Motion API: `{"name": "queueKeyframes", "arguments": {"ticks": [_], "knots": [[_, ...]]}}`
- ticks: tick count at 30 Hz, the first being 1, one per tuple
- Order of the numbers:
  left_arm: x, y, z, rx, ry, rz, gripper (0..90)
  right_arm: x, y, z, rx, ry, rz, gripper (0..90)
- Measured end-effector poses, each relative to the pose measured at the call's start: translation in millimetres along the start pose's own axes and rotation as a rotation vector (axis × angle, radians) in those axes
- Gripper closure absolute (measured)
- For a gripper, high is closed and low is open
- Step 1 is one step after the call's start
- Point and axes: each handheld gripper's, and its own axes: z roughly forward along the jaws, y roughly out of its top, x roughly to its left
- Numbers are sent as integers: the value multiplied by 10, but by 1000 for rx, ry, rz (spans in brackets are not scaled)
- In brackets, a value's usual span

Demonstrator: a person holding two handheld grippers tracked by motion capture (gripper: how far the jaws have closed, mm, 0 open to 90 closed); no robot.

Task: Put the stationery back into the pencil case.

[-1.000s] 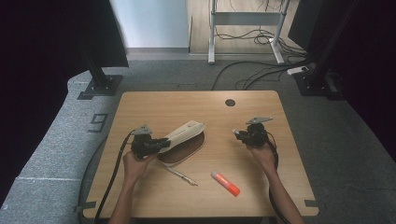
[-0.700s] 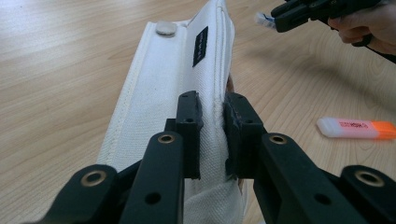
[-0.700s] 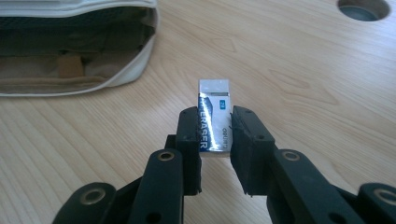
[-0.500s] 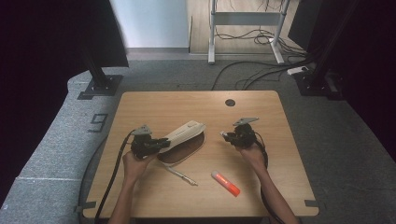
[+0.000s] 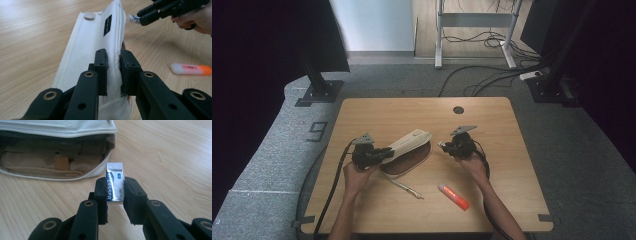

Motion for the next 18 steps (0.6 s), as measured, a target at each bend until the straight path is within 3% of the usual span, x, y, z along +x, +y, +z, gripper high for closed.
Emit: {"name": "queueKeyframes", "arguments": {"ticks": [18], "knots": [[-3,2,3,-2,-2,-5,770,254,181,308,28,43,-48,717]]}}
